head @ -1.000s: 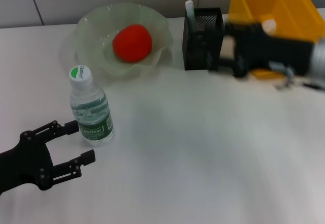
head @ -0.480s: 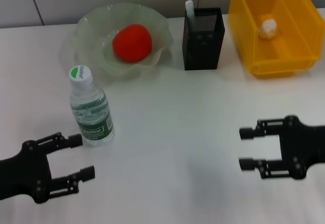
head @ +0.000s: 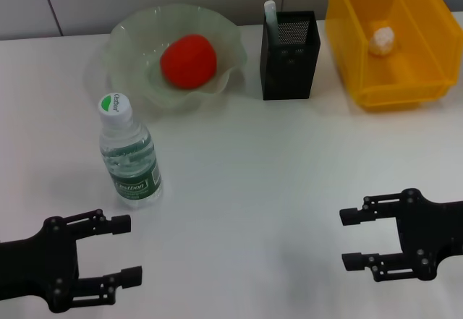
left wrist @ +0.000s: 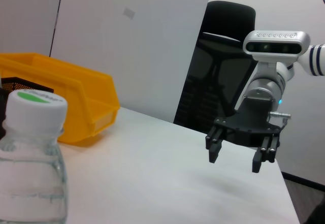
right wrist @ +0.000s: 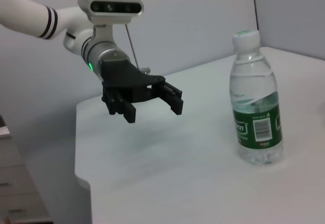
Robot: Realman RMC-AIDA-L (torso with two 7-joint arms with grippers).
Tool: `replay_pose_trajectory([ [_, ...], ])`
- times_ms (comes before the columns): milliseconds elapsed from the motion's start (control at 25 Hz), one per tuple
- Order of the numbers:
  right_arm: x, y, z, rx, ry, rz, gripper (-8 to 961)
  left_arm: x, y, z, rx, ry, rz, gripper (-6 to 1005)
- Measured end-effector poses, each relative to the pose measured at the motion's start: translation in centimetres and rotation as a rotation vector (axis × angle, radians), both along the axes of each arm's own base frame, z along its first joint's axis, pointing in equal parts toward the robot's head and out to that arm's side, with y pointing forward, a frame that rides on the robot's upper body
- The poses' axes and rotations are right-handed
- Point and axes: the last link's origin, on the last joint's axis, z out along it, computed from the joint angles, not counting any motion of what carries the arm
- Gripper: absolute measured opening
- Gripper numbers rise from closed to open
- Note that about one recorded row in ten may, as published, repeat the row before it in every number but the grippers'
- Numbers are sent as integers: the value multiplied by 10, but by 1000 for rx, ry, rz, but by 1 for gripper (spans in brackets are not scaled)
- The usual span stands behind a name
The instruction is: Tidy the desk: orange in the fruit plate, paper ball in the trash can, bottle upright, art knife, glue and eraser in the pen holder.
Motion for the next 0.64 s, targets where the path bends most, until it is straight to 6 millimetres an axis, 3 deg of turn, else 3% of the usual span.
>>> replay_pose_trajectory([
  [640, 5, 1, -6, 28, 6, 8, 644, -1, -1, 0, -21, 13, 3, 795],
])
